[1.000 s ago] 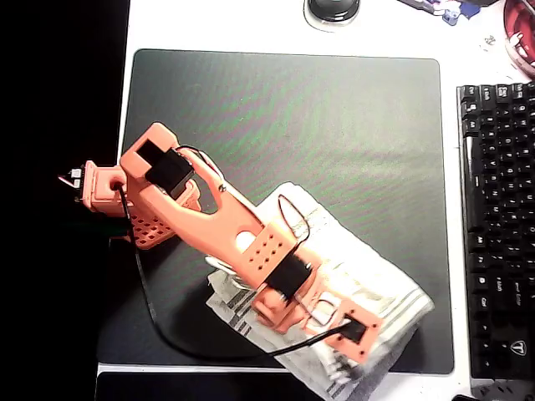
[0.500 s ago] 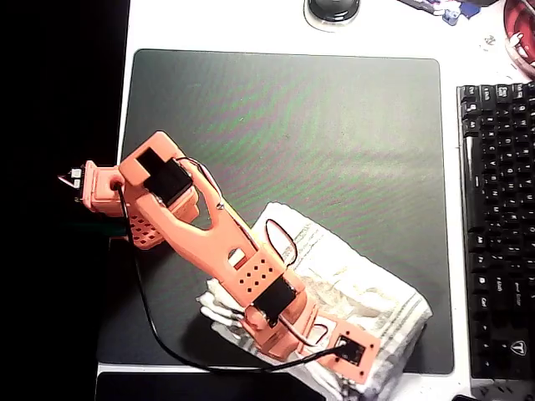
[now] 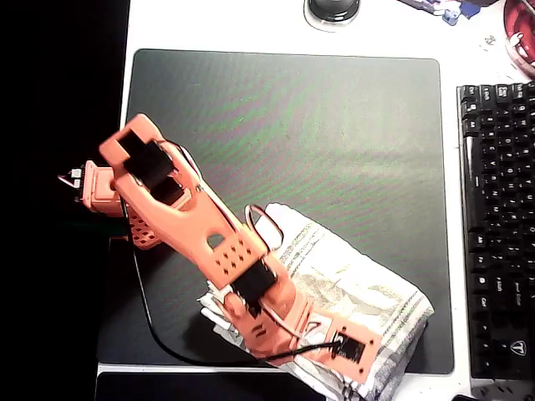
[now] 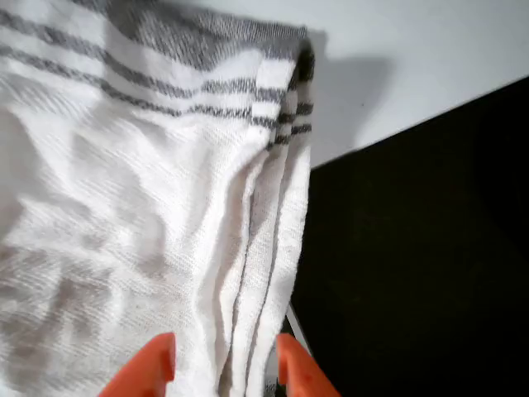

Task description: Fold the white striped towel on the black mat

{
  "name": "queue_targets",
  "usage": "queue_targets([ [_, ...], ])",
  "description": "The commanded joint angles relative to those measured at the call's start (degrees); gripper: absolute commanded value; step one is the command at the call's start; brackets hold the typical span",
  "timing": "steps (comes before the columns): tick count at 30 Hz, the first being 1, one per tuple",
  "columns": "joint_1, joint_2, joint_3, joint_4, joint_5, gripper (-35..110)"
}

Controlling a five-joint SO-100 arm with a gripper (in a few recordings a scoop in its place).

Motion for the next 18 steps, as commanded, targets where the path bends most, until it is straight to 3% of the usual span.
queue_targets([
  [1,-4.6,3.9,-3.2,0.4,4.7,17],
  [9,-20.7,-20.8,-32.2,7.3,22.9,19],
  [13,-23.8,-32.2,-46.1,11.2,25.6,20],
  [18,-24.6,-40.3,-51.5,11.9,24.9,20],
])
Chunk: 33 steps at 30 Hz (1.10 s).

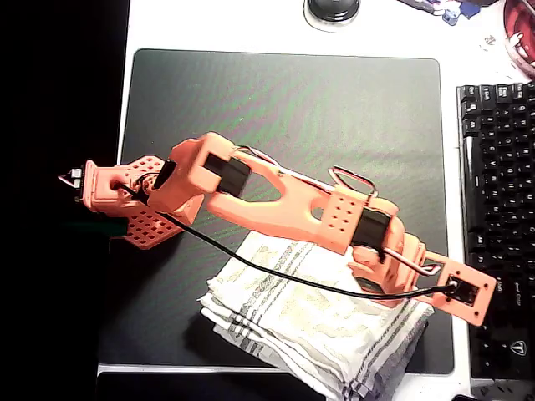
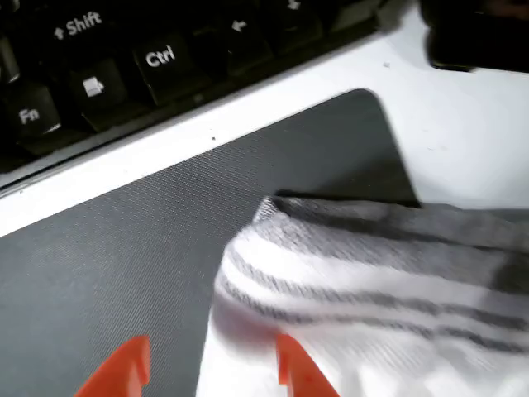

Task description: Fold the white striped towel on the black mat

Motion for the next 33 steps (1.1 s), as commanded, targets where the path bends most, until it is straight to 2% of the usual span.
queue_targets([
  [1,0.2,-1.9,-4.8,1.4,-1.0,21],
  [7,1.5,-6.7,-5.7,2.3,-1.8,19],
  [14,2.5,-12.4,-4.1,1.7,-3.1,1],
  [23,-2.3,-11.3,-6.4,1.3,-2.3,0],
  [33,-13.1,-8.3,-8.3,0.2,-4.3,0],
])
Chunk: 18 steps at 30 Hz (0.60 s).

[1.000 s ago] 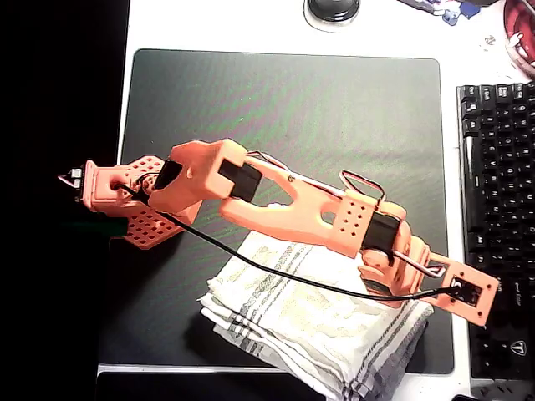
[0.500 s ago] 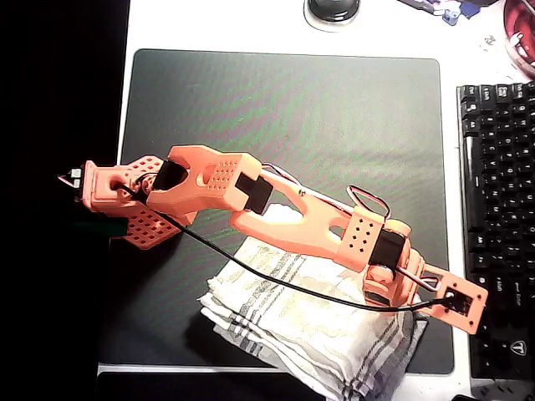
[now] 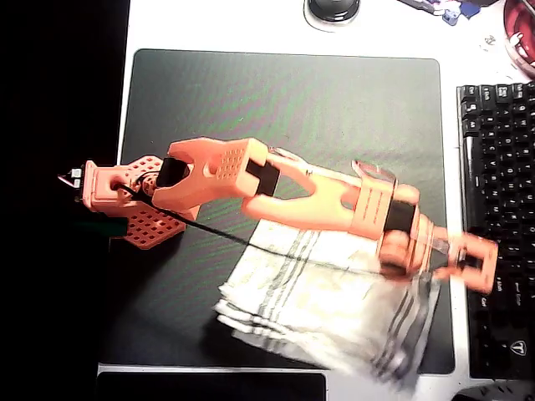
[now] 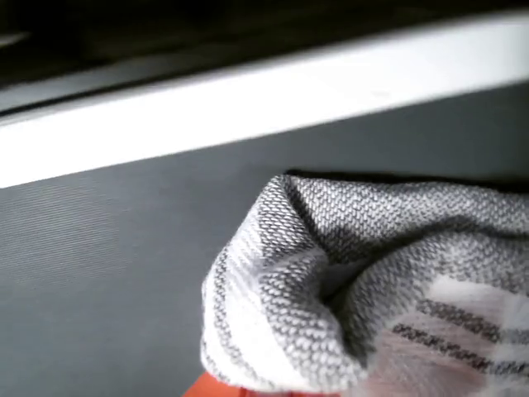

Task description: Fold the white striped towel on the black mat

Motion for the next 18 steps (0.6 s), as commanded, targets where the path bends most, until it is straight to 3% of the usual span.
queue_targets([
  [1,-4.1,4.7,-1.5,0.0,-1.6,0],
  [14,-6.7,7.5,1.4,3.1,-0.7,1],
  [18,-5.7,8.7,1.3,2.6,1.6,12],
])
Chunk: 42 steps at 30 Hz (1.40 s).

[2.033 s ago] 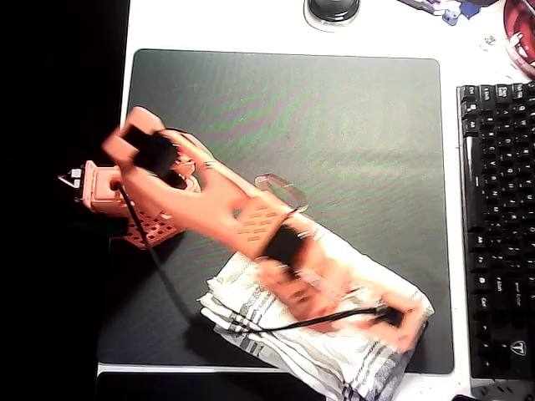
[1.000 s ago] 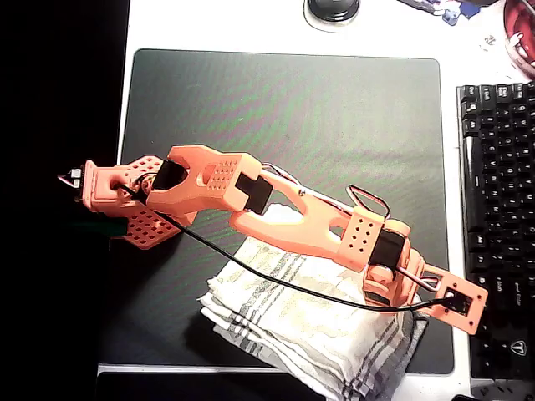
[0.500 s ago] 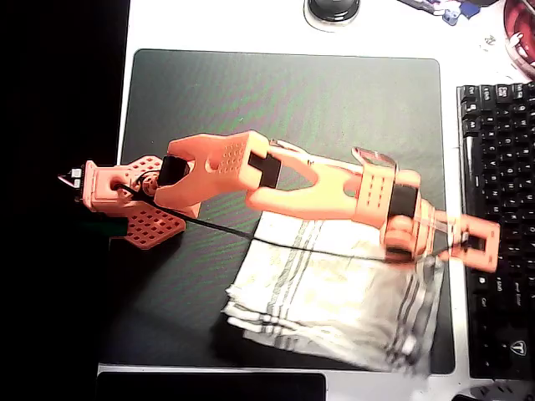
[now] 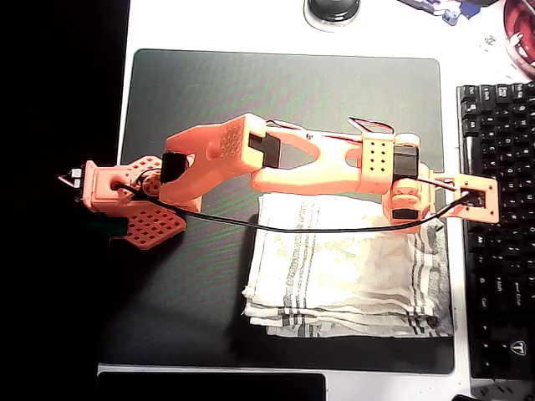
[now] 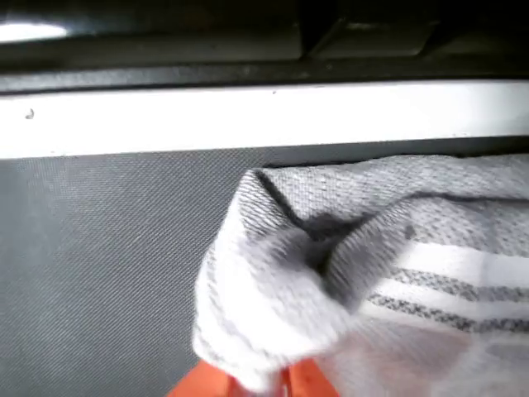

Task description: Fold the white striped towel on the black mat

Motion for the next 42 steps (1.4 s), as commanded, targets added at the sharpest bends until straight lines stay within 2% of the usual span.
queue_targets([
  [1,1.3,6.8,0.7,0.6,-0.4,16],
  [9,1.8,25.1,13.0,2.6,-1.9,17],
  [25,-0.5,81.2,71.5,-7.0,-5.9,0],
  [36,-3.4,112.2,105.7,-14.6,-6.7,0],
  [42,-5.2,126.2,117.9,-13.8,-5.4,0],
])
